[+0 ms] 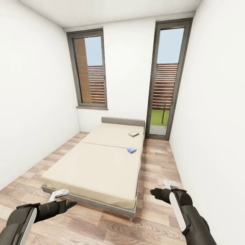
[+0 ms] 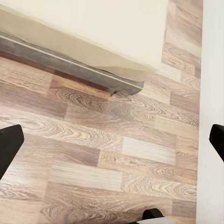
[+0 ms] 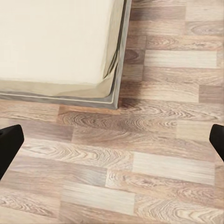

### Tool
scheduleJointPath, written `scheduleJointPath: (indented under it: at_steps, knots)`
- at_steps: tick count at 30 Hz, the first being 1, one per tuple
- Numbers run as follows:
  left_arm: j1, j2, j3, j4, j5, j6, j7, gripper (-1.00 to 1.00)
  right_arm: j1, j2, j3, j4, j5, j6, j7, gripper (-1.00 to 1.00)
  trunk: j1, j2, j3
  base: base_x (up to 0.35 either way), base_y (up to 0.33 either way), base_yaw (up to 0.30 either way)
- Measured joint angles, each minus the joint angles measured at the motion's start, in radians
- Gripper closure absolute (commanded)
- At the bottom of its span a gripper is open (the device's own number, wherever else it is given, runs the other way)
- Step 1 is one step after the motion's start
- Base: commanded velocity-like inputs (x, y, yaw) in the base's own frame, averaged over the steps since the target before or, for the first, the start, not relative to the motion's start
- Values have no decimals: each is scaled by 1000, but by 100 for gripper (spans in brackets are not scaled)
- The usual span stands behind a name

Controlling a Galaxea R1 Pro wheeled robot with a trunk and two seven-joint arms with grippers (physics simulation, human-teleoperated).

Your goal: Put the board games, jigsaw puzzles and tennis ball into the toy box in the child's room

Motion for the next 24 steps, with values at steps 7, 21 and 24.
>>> scheduleJointPath:
  at_steps: [7,21,24]
  knots:
    - [0,0,0,0,0,-1,1,-100,0,1,3,1,1,-5,-1,-100,0,0,0,0,0,173]
    - [0,0,-1,0,-2,0,4,-100,0,1,3,4,0,-6,-1,-100,0,0,0,0,0,173]
    - [0,0,-2,0,-3,0,6,-100,0,2,3,7,0,-6,-1,-100,0,0,0,0,0,7]
